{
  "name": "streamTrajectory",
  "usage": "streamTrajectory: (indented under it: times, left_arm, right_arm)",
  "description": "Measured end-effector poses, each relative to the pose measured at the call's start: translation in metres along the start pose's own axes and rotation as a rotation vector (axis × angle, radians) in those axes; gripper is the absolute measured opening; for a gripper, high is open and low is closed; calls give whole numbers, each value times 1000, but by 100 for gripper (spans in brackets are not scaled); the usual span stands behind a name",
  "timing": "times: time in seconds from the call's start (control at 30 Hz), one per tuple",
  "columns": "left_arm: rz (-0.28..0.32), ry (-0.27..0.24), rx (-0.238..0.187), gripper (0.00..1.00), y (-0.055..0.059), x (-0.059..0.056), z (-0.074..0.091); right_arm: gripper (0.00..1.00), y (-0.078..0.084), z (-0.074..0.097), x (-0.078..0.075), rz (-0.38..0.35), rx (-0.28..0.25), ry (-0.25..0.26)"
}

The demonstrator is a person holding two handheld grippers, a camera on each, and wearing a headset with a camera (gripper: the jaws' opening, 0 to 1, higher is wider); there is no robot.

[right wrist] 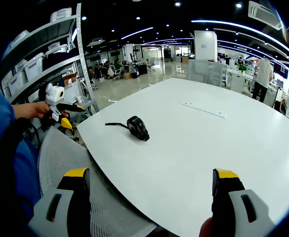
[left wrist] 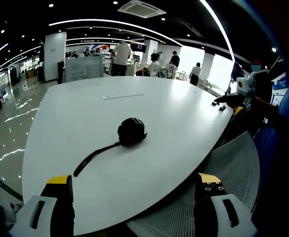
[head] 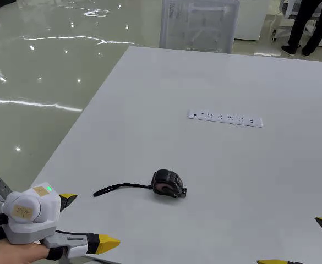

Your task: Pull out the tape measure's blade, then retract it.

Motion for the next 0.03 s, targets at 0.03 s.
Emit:
streamTrajectory:
  times: [0.03]
  left_arm:
    - [0,0,0,99,0,0,0]
  right_arm:
    - [100,0,0,0,-2,-1,1]
Point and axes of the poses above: the centre of the closed fingertips' face, and the gripper's own axes: z roughly backward along the fingers, x roughly to its left, y roughly out of its underside, the point moved 8 cm from there along z, roughly backward along the fingers, and after that the axes turned 4 degrees about -x, right-handed, at the moved point
